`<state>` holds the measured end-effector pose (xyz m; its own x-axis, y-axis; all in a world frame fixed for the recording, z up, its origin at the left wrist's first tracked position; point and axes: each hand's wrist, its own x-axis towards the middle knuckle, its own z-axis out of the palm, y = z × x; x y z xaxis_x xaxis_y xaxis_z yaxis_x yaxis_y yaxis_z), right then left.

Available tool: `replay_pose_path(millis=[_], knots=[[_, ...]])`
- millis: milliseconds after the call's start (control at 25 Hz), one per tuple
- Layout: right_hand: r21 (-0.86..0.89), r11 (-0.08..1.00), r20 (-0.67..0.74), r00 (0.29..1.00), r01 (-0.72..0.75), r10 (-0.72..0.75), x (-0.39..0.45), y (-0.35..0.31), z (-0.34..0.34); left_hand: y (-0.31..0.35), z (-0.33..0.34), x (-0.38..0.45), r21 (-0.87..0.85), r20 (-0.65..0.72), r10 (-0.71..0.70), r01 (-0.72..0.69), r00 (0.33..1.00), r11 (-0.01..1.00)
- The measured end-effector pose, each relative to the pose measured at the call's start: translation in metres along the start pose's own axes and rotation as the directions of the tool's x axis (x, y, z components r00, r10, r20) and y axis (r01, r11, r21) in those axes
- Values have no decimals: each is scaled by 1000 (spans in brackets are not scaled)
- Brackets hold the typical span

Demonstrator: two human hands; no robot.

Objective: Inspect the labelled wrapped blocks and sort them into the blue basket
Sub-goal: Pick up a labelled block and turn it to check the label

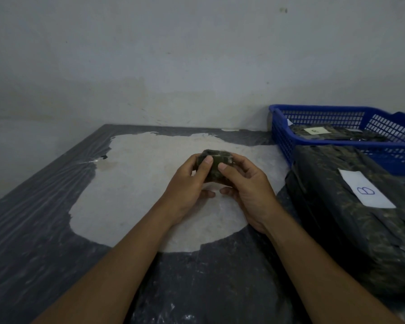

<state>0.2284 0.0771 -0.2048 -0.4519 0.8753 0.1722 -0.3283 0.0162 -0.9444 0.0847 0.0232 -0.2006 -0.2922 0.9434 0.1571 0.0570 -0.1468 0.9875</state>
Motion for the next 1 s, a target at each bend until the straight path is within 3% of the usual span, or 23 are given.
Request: replay_pose_path(millis=[200,400,880,1000], knots=[[45,999,-6,1000,-23,24,2,1,-1,-1,-3,1,50,-118,33,-27,992,998],[41,999,3,1000,-13,13,1,1,0,-1,-3,0,-55,-3,9,-9,1000,998],[-80,996,-21,999,43,-45,-1,5,0,0,-3,0,115,9,68,-69,998,991],[-55,998,-17,999,37,-38,0,6,-1,1,-4,-2,88,35,56,-59,998,994]])
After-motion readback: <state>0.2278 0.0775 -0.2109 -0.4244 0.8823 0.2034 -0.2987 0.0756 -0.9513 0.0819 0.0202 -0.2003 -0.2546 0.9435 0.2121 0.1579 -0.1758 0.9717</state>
